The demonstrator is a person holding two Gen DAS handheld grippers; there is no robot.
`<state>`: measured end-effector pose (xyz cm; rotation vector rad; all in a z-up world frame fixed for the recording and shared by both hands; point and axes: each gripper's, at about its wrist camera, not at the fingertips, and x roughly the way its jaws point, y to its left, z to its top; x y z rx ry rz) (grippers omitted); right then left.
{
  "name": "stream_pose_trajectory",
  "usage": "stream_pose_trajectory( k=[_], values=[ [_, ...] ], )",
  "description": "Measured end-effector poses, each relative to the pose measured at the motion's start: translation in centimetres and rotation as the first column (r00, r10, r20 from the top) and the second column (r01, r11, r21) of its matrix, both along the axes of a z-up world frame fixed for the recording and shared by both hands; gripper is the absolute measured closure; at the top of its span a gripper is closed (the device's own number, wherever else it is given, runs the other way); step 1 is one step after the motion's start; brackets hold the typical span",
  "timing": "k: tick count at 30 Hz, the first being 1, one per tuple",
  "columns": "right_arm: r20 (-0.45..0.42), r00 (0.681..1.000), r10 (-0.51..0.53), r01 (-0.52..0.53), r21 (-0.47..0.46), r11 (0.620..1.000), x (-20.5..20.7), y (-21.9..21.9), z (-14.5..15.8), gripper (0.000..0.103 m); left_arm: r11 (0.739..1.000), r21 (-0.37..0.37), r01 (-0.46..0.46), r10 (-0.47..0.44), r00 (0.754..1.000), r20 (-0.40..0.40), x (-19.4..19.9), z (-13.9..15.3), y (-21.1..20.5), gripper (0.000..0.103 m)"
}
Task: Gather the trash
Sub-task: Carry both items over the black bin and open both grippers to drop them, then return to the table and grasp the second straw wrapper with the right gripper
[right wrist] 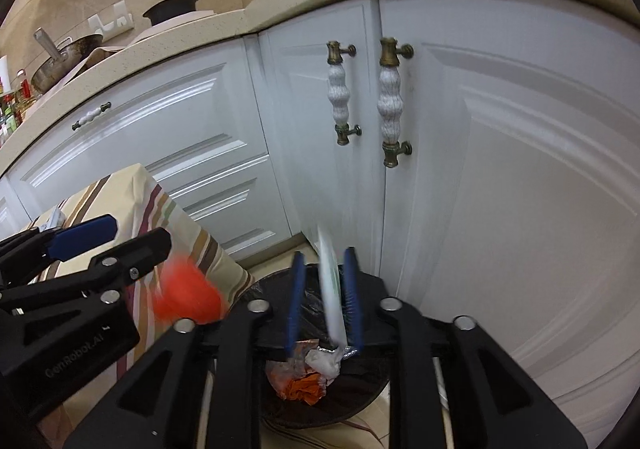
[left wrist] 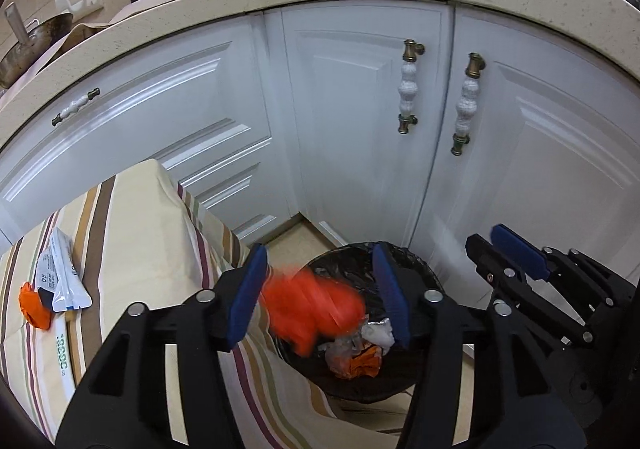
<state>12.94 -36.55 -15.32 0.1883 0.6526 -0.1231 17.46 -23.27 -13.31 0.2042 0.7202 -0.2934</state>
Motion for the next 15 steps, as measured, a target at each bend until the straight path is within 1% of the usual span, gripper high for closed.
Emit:
stream_pose_trajectory(
  k=[3, 8, 13, 15],
  values=[
    [-0.005, 1.000, -0.008, 0.008, 0.006, 1.000, -0.1, -0.1, 0.0, 0.075, 1.000, -0.012, -0.019, 0.019, 1.000, 0.002, 0.1, 0.3, 0.8, 0.042],
    [0.002, 1.000, -0.002, 0.002, 0.008, 1.000, -0.5, 0.7, 0.8, 0.071, 0.998, -0.030, -0.048, 0.048, 0.999, 0.014, -0.4, 1.6, 2.9, 0.040],
    [0.027, 0.999, 0.036, -0.036, 0.012, 0.999, -0.7, 2.9, 2.3, 0.068, 0.994, -0.048, -0.102, 0.103, 0.994, 0.029, -1.4, 3.2, 6.7, 0.040],
    [0.039, 0.997, 0.065, -0.065, 0.013, 0.998, -0.8, 4.5, 3.0, 0.067, 0.990, -0.047, -0.132, 0.133, 0.991, 0.034, -2.0, 3.8, 8.7, 0.040]
  ],
)
